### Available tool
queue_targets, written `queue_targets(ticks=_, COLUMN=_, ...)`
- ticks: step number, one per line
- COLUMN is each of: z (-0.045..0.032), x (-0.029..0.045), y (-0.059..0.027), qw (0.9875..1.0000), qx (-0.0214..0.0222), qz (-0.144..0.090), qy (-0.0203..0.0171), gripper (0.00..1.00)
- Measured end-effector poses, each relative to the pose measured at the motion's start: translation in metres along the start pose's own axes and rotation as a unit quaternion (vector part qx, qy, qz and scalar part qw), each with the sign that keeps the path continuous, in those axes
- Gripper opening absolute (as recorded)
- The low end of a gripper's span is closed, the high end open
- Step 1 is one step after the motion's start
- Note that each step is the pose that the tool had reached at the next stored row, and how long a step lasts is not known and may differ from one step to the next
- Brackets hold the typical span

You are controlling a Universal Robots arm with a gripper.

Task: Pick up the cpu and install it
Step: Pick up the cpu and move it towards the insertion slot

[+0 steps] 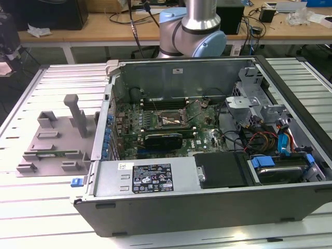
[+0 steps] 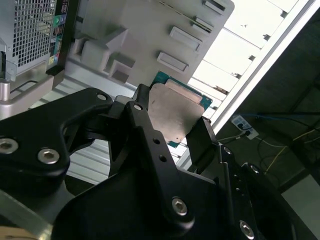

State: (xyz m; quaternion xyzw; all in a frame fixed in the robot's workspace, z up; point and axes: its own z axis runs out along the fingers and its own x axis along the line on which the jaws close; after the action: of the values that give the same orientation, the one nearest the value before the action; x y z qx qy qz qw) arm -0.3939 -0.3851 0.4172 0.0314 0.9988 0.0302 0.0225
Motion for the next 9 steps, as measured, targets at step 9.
queue_targets(ticks=9, z=0.0007, x=-0.0148, y=0.0009, qw=1.0, qx=0.0, qz=0.0, qy=0.0, gripper=0.54)
